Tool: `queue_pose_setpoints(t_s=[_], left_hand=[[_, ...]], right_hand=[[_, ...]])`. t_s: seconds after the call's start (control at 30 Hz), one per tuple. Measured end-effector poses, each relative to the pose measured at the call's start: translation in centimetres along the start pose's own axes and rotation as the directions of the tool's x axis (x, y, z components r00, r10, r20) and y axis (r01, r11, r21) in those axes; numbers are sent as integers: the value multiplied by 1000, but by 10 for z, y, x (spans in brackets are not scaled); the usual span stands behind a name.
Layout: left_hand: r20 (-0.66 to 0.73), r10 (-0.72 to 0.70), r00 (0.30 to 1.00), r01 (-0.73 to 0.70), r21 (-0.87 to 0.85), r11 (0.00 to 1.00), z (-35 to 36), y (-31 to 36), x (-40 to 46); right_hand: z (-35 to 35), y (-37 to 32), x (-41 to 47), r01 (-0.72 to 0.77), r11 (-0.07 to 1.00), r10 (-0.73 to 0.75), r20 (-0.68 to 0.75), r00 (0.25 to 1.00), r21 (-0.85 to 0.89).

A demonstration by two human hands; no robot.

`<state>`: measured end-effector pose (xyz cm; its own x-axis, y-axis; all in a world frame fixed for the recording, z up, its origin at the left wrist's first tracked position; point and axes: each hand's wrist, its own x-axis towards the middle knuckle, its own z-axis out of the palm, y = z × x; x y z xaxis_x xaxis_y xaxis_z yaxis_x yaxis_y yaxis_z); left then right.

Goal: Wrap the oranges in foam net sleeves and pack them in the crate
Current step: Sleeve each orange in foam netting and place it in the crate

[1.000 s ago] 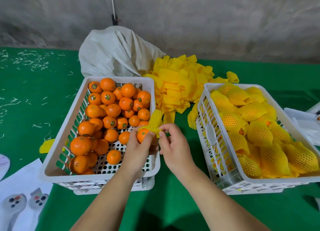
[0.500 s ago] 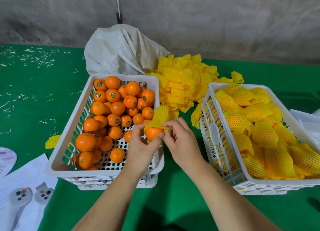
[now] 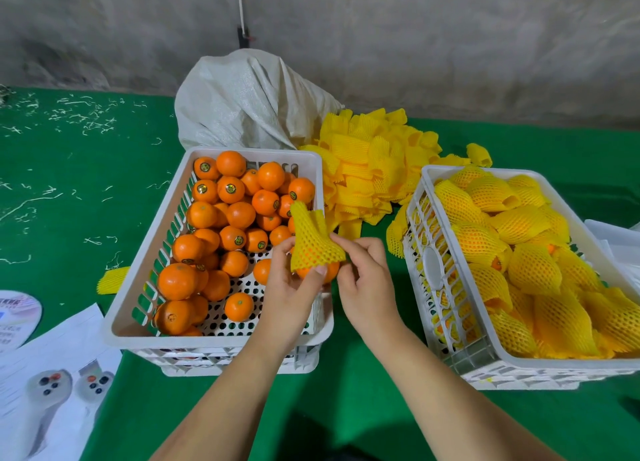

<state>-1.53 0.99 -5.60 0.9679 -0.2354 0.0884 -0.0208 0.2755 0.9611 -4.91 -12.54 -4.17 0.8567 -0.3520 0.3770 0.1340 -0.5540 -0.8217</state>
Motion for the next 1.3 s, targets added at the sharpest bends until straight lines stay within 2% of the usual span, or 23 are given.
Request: queue_pose_setpoints(t_s=[0.1, 0.23, 0.33, 0.4, 0.53, 0.63, 0.73, 0.8, 0.9, 0.97, 1.13, 1.3], left_hand=[[8, -22, 1000, 22, -19, 1000, 0, 3, 0], [113, -127, 985, 135, -64, 989, -5, -2, 3], [140, -123, 982, 129, -35, 991, -6, -3, 2], [101, -81, 992, 83, -20, 996, -3, -3, 2], [-96, -62, 993, 61, -14, 998, -3, -6, 7], [-143, -47, 989, 50, 19, 999, -3, -10, 9], [-180, -38, 983, 45, 37, 998, -5, -13, 9], [-137, -65, 988, 74, 58, 996, -8, -13, 9], [37, -127, 991, 126, 37, 991, -12, -17, 9], [63, -122, 991, 119, 51, 992, -14, -16, 8], [-14, -14, 1000, 16, 139, 990, -7, -10, 3], [-173, 45, 984, -14, 172, 985, -6, -8, 1]], right_hand=[[-2, -2, -4, 44, 995, -48, 45, 998, 89], [1, -10, -1, -49, 979, 33, 80, 996, 198], [-6, -10, 10, -41, 987, 34, 50, 998, 154], [-14, -8, 16, 35, 999, -36, 42, 998, 36], [-19, -7, 13, 274, 943, -258, 101, 961, -191], [-7, -12, -1, 316, 916, -308, 72, 949, -247], [1, -12, -9, 333, 921, -328, 55, 943, -202], [1, -10, -10, 288, 946, -278, 81, 957, -151], [-1, -5, -7, 91, 988, -76, 122, 990, -125], [-1, -2, -6, -4, 996, 14, 112, 994, -88], [-8, -2, 0, 18, 997, -16, 35, 999, -77], [5, -8, -26, 25, 1000, -25, 28, 999, 15]])
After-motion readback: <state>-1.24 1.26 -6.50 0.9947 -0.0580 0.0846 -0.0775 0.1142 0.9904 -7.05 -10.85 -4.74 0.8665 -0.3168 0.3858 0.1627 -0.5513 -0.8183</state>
